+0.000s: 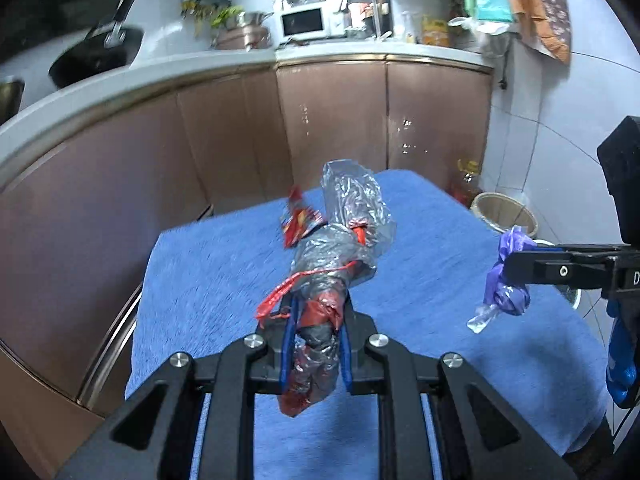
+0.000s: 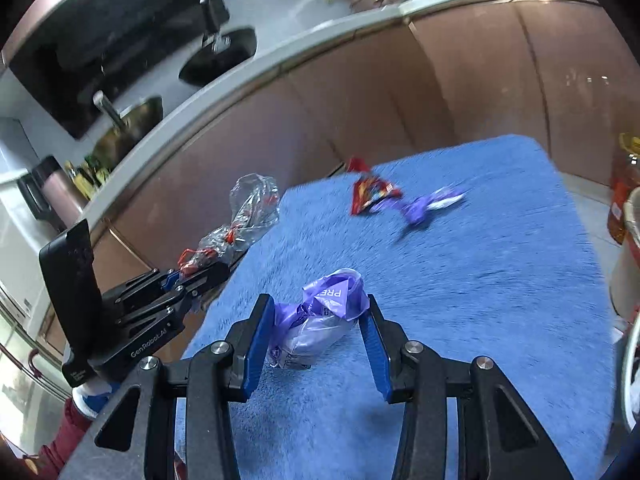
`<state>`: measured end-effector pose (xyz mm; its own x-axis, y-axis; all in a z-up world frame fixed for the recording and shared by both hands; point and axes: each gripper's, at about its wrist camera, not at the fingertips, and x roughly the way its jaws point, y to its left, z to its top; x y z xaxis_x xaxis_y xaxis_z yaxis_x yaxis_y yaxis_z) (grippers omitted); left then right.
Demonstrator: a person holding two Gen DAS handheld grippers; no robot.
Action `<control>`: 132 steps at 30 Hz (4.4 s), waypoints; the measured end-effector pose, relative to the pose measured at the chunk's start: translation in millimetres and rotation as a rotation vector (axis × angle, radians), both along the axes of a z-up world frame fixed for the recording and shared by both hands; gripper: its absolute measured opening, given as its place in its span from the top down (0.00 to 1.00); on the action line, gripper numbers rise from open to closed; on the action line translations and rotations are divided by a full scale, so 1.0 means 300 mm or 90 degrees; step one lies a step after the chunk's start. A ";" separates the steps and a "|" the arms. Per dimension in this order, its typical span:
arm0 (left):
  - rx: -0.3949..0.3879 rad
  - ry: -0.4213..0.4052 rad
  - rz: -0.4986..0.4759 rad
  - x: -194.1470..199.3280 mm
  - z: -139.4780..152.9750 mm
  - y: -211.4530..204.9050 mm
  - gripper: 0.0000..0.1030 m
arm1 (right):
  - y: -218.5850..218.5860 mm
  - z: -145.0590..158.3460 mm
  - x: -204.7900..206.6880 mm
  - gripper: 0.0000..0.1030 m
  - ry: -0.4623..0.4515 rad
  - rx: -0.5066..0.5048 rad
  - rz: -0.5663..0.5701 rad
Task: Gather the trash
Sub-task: 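Carry the clear wrapper and purple wrapper toward the black-lined bin, then open both tools over the black-lined bin to drop both wrappers, then move both tools back over the table, then grasp the red chip bag with the left tool while the right tool grasps the purple-and-white wrapper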
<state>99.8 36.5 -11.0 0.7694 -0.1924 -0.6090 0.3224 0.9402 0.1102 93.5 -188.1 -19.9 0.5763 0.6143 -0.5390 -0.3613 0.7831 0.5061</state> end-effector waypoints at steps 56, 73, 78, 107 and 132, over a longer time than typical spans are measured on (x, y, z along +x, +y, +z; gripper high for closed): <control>0.007 0.271 -0.409 0.265 -0.431 -1.803 0.61 | -1.304 -0.486 -0.218 0.52 0.132 -0.147 -0.584; -0.099 0.090 -0.316 0.174 -0.069 -1.389 0.61 | -1.119 -0.205 -0.294 0.44 0.031 -0.143 -0.568; -0.101 0.032 -0.275 0.122 0.058 -1.192 0.61 | -0.986 -0.022 -0.336 0.42 -0.041 -0.154 -0.540; -0.119 0.043 0.068 0.240 -0.043 0.043 0.46 | -0.262 0.278 -0.071 0.31 -0.144 -0.158 -0.194; -0.150 0.202 0.004 0.954 -0.394 -0.039 0.46 | -0.015 -0.264 0.570 0.31 0.065 -0.078 -0.033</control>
<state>385.9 24.8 -129.0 0.5510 -0.3514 -0.7569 0.3002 0.9297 -0.2131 264.6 -192.5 -99.0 0.5432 0.5115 -0.6658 -0.2704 0.8573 0.4380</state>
